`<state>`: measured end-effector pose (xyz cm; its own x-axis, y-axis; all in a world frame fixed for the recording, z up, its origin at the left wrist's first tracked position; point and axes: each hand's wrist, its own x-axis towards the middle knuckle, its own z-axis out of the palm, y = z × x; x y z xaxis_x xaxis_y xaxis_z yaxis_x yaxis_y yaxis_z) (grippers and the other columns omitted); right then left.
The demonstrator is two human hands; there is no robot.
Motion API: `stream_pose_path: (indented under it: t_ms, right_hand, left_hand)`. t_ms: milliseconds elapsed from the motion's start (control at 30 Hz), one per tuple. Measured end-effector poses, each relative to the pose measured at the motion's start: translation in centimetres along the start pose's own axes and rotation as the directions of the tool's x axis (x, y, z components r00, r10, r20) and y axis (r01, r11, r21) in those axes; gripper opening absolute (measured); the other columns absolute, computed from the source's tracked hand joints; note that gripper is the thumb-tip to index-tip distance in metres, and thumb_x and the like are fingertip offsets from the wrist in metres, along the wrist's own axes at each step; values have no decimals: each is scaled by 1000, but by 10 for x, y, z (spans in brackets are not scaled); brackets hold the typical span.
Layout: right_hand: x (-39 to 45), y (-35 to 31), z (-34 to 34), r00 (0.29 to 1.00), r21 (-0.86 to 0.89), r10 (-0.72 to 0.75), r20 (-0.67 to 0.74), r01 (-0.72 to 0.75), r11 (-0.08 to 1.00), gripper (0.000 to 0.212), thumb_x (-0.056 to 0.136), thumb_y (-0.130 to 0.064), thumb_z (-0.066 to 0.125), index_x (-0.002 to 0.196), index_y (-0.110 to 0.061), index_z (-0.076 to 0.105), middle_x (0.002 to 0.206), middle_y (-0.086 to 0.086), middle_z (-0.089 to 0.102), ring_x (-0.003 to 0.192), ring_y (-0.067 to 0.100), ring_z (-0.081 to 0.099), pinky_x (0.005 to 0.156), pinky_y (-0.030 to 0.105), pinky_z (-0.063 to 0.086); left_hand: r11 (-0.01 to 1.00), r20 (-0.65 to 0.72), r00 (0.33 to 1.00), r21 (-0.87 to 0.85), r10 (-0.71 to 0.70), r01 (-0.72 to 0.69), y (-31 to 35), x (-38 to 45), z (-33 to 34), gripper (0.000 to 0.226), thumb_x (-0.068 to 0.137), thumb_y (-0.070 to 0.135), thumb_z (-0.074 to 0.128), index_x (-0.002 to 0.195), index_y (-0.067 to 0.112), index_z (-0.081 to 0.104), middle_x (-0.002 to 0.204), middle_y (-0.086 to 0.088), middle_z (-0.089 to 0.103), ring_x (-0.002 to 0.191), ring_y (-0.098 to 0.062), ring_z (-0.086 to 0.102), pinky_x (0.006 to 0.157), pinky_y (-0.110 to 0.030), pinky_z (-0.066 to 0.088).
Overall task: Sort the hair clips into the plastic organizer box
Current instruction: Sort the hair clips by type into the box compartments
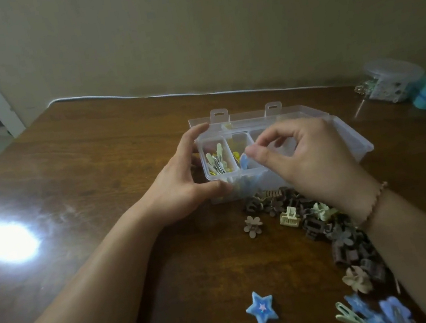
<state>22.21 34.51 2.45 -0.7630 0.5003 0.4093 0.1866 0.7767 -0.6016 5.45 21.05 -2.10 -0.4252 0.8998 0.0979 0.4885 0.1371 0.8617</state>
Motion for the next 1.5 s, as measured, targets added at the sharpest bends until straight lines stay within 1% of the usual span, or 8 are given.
stream_pose_path:
  t_ms: [167,267,467,600,767,933,1300,1500]
  right_hand:
    - [-19,-8,-39,996,-3,-81,-22,81,997,8,80,-39,66,83,-31,69,76,-16,65,70,-1,59,55,10,43]
    - [-30,-20,-77,958,-20,-150,244,160,987,24,73,-51,62,95,-42,66,90,-22,65,78,6,61,60,17,51]
    - [-84,-14,-84,705,-218,-208,678,463,859,30,83,-56,50,112,-52,56,104,-33,56,96,-9,56,69,18,53]
    - [-120,8,-70,728,-253,-230,646,488,835,25,86,-46,53,111,-48,58,113,-28,54,99,-4,53,68,25,54]
    - [-150,23,-71,828,-228,-370,421,491,841,34,95,-26,38,121,-41,56,133,-21,52,118,11,49,87,33,42]
    - [-165,37,-69,822,-305,-355,446,513,803,33,93,-42,48,126,-44,50,141,-21,46,138,17,37,97,39,39]
    - [-137,39,-66,842,-490,-319,436,519,700,11,84,-33,64,95,-36,62,104,-16,60,111,22,52,92,39,40]
    - [-129,33,-65,915,-381,-308,259,390,839,5,83,-31,59,85,-29,64,98,-16,58,101,14,50,80,37,42]
  left_hand:
    - [1000,-15,1000,-4,1,-1,1,0,1,99,64,48,75,145,51,19,138,11,44,115,2,49,85,-14,40]
    - [1000,-29,1000,-16,-1,0,4,0,2,99,65,42,75,147,48,20,134,12,46,112,3,50,82,-13,39]
    - [1000,-58,998,1,-3,3,7,-1,-5,101,68,33,89,148,42,28,130,14,53,108,5,54,75,-7,42]
    - [1000,-15,1000,14,-8,8,7,-2,-7,103,63,35,92,148,41,33,130,17,56,109,9,56,83,-11,43]
    - [1000,27,1000,2,3,-3,8,-4,-5,103,58,43,85,147,45,32,128,26,53,108,14,54,87,-13,42]
    - [1000,31,999,-7,20,-20,7,-4,-4,107,52,54,81,147,46,32,127,30,51,107,19,54,85,-12,44]
    - [999,28,999,0,45,-45,5,-3,-2,102,57,50,82,144,51,29,123,31,52,108,16,55,85,-12,46]
    - [998,20,998,7,55,-56,4,-3,-1,101,59,48,80,145,50,27,120,33,54,107,18,54,79,-3,44]
